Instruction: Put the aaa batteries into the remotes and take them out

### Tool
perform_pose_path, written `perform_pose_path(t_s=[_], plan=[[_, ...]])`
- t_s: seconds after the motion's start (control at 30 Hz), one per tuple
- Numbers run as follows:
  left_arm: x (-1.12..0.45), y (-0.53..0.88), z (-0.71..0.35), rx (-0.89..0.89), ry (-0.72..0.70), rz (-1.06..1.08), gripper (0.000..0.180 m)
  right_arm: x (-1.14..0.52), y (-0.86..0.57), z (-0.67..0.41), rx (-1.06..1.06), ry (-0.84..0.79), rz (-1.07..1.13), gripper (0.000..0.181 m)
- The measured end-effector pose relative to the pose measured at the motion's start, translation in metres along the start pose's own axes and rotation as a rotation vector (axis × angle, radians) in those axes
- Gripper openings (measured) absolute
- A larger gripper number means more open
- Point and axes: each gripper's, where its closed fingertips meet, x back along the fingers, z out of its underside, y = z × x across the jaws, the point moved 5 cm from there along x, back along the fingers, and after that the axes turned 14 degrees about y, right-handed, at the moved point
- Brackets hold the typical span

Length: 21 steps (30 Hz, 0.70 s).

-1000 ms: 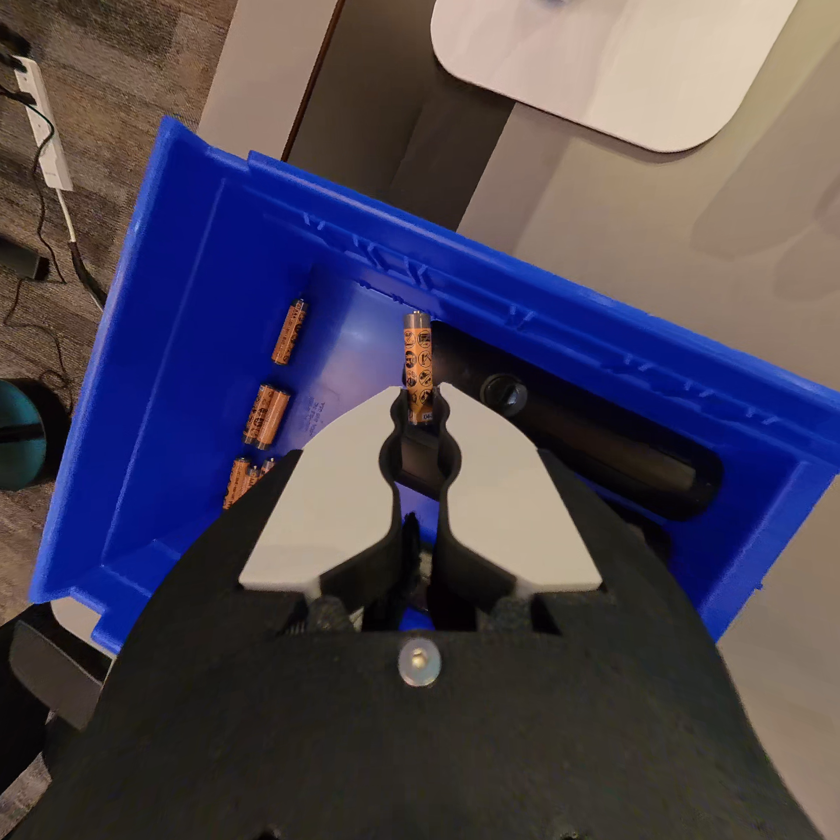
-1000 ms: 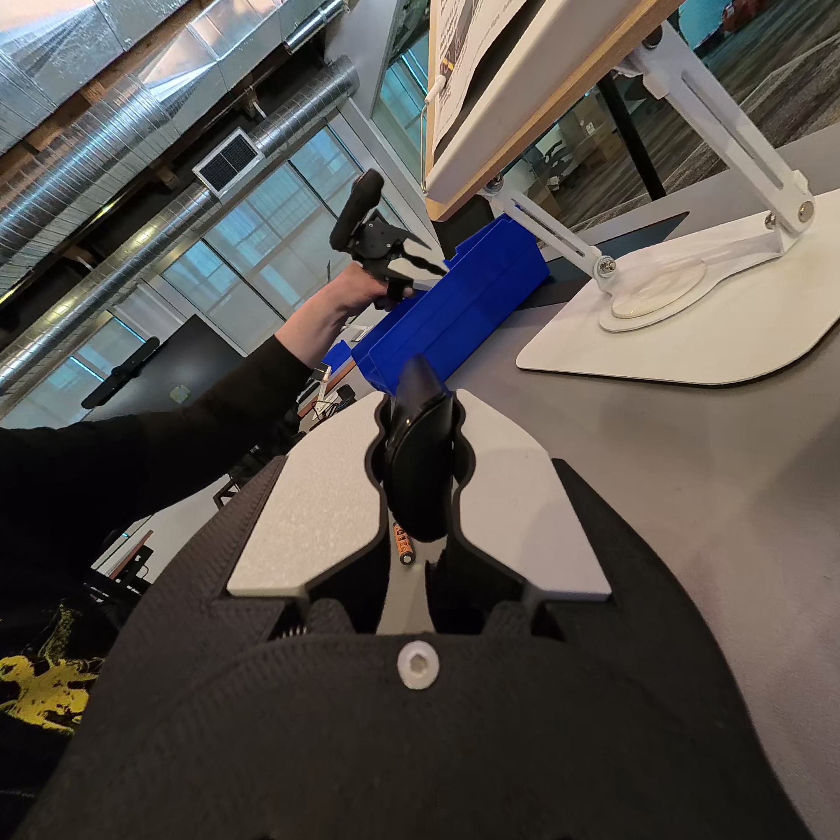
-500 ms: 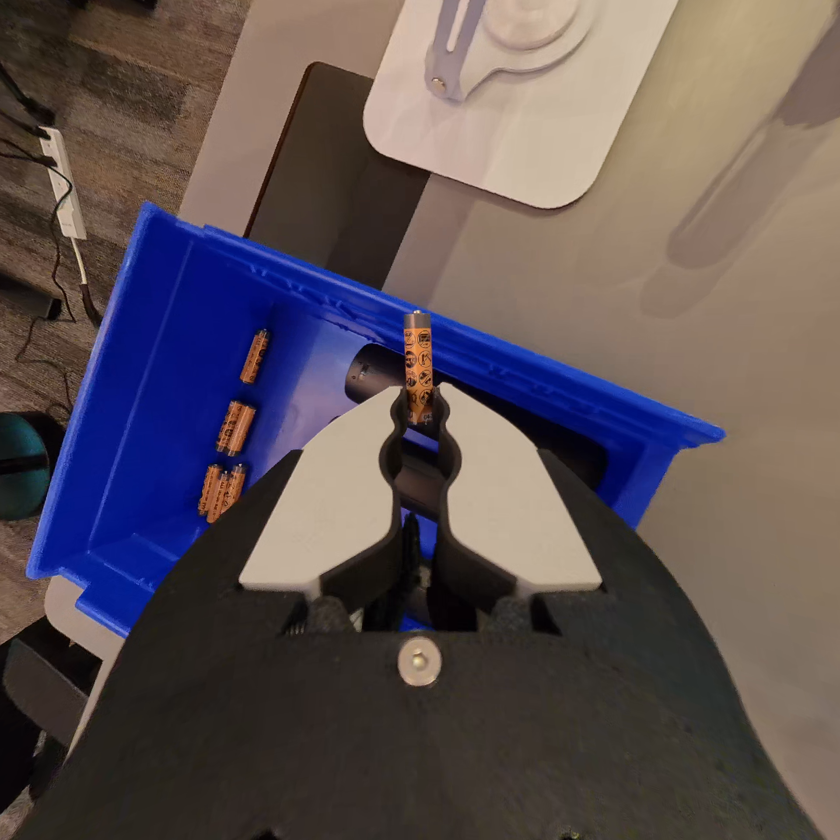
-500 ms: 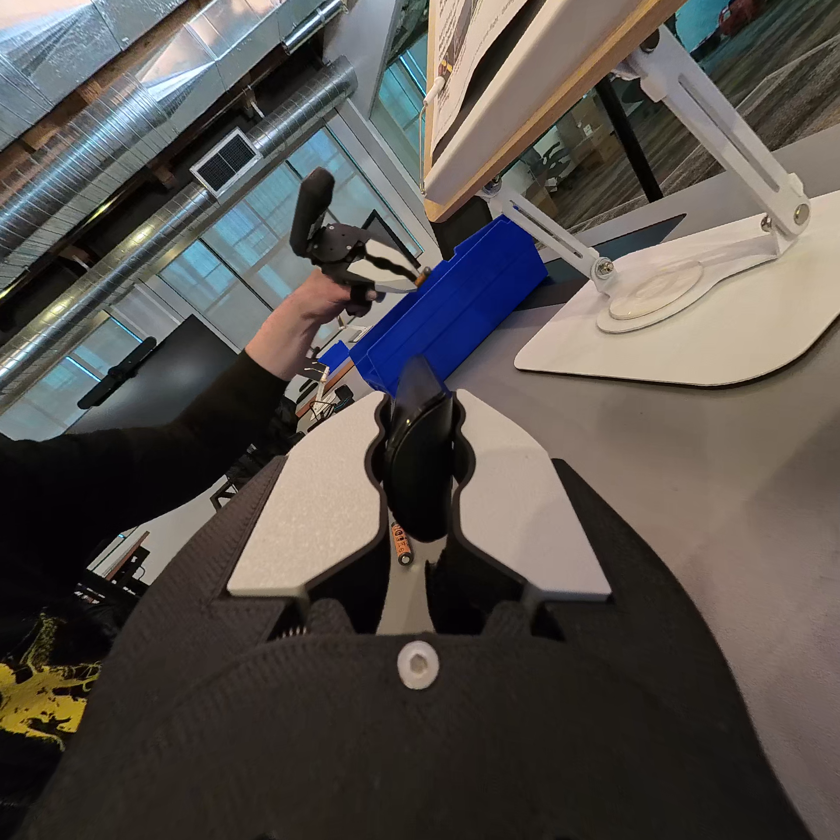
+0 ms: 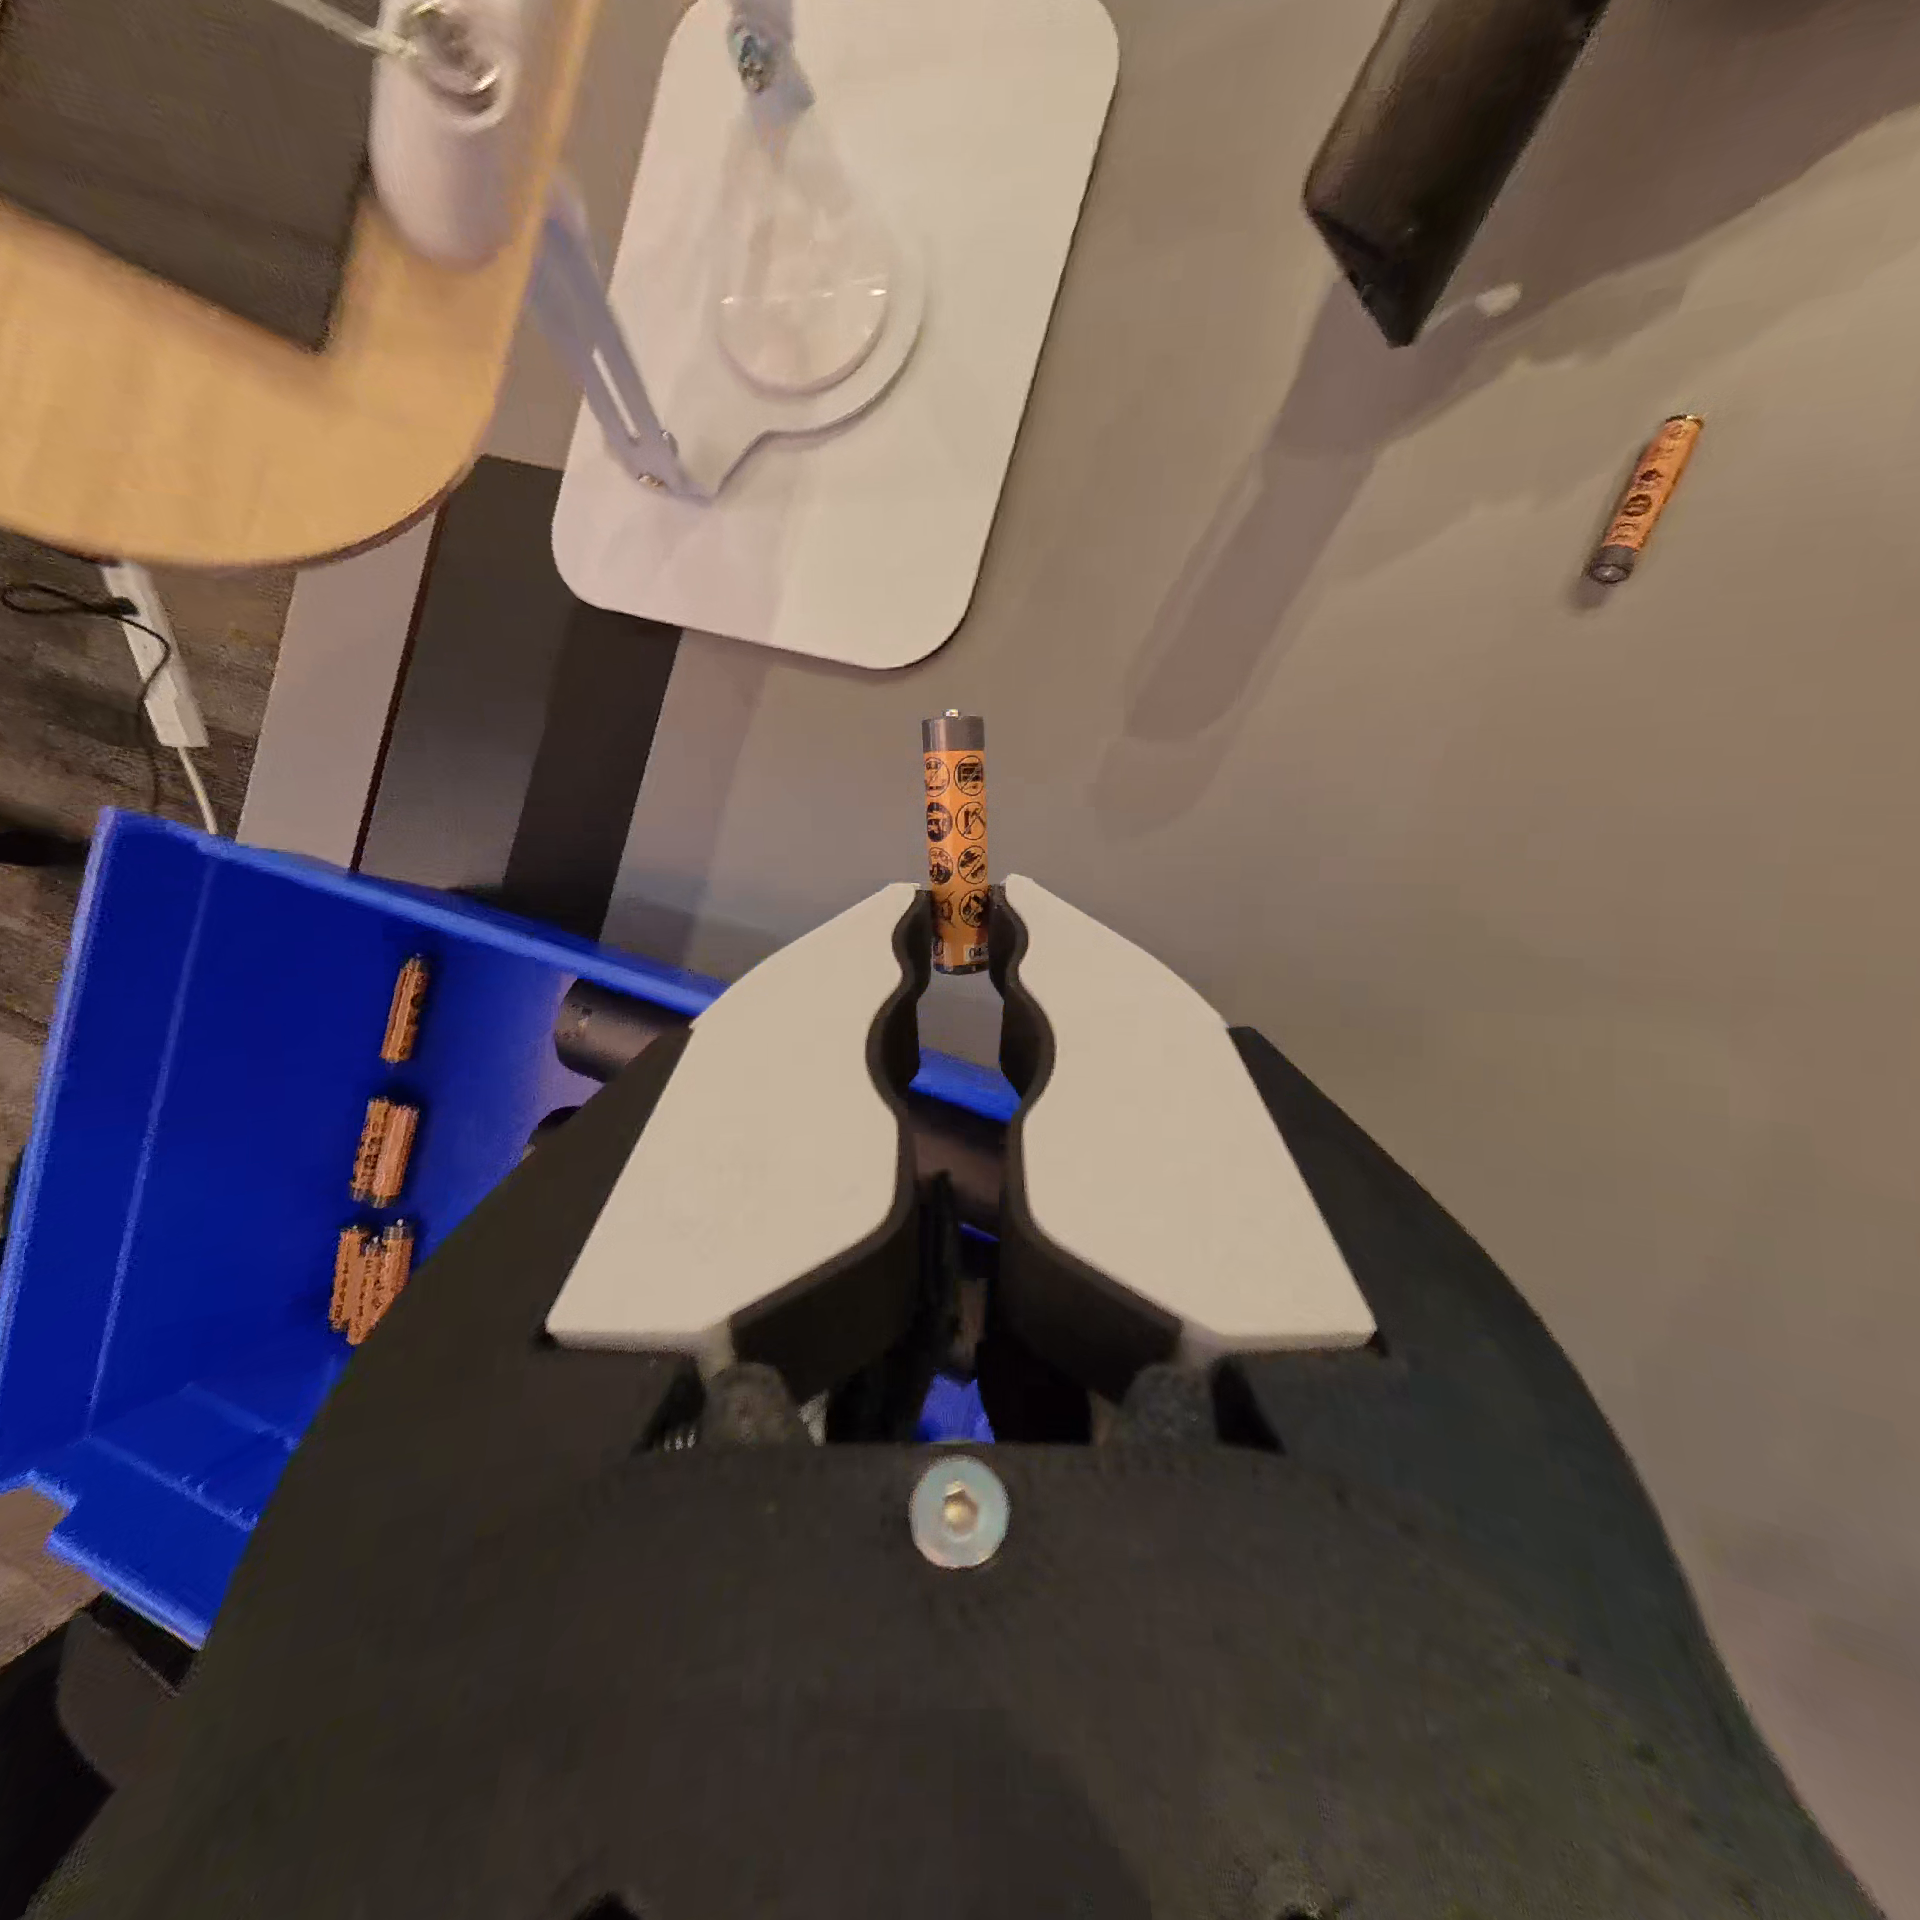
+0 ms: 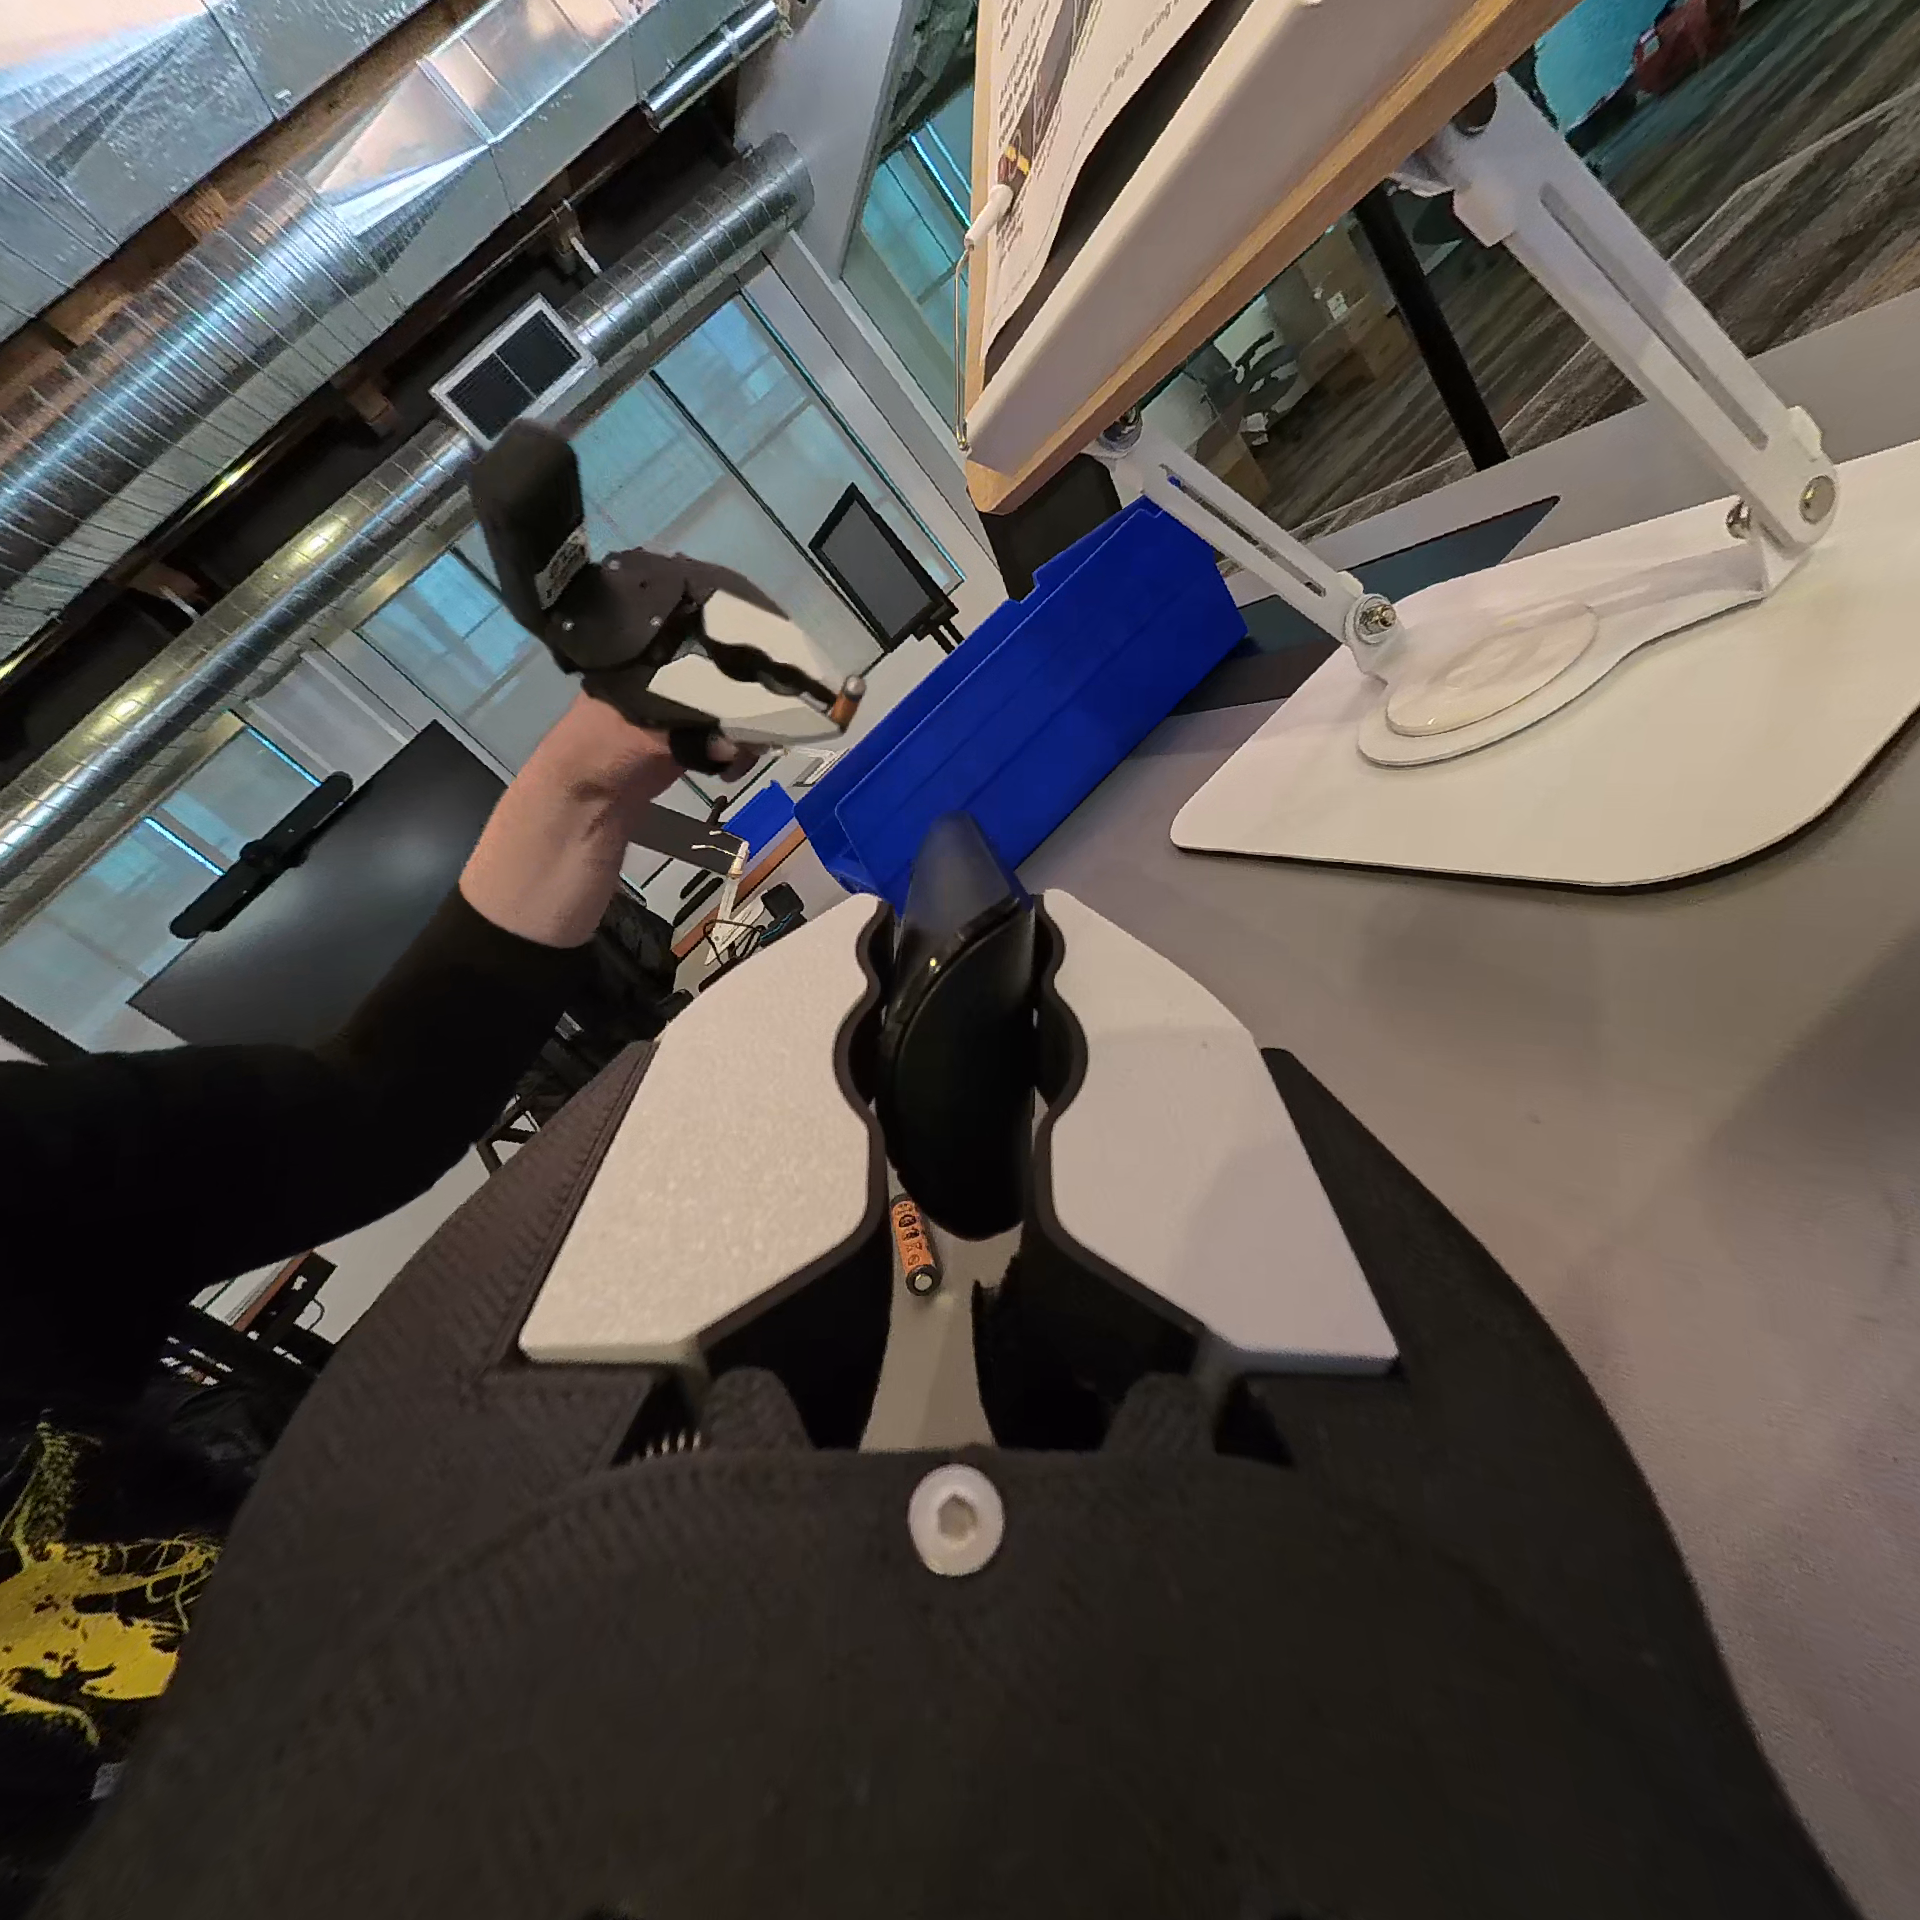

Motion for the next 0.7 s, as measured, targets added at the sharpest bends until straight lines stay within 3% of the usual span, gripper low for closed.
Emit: perform_pose_path(t_s=[0.7], plan=[[-0.081,-0.124,-0.076,-0.223,0.041,0.182,0.011,0.003,-0.002,-0.002,-0.003,-0.01,0.006,0.024]])
